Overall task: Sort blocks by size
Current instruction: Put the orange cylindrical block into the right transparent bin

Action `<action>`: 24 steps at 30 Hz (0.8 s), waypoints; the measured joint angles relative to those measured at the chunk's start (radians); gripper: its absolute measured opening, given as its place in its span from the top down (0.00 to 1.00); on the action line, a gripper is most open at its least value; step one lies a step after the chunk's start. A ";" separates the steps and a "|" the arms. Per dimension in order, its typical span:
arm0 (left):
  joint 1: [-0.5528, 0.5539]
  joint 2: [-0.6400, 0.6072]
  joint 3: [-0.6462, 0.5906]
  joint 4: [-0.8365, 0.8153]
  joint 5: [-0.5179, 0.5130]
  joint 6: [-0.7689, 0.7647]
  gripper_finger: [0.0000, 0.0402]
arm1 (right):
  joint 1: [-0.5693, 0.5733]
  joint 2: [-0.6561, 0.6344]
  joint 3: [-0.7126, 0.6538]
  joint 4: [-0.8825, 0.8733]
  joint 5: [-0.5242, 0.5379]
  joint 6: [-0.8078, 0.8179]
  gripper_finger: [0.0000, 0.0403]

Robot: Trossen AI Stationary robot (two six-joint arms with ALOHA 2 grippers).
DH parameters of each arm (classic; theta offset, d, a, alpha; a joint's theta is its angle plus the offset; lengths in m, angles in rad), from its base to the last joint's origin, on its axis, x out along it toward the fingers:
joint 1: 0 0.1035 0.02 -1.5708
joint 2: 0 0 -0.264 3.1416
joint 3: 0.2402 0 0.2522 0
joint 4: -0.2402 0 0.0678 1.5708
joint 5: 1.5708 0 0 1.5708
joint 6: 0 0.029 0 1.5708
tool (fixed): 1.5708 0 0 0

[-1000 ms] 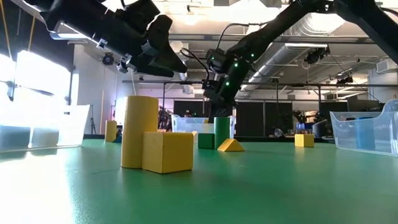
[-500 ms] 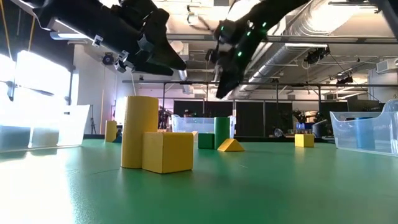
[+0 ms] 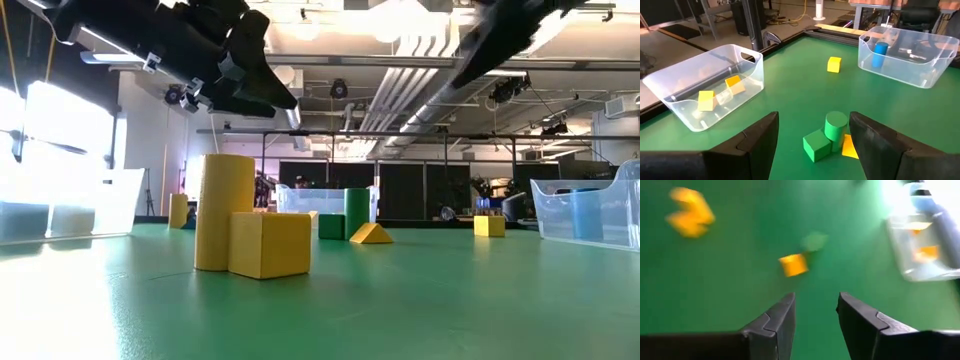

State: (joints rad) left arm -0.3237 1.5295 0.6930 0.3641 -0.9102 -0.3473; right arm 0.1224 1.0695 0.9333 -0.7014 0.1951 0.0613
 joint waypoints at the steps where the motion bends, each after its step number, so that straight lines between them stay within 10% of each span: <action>1: 0.003 0.000 0.000 0.000 -0.002 0.001 0.43 | 0.052 -0.031 -0.005 -0.024 0.003 0.062 0.66; 13: 0.030 0.000 0.000 0.002 -0.004 0.027 0.43 | 0.621 -0.018 0.114 -0.233 0.108 0.703 0.66; 24: 0.030 0.000 0.000 0.000 -0.003 0.037 0.43 | 0.744 0.096 0.117 -0.276 -0.128 0.954 0.66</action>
State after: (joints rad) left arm -0.2939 1.5295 0.6930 0.3645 -0.9129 -0.3107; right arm 0.8666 1.1655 1.0504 -0.9777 0.0668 1.0151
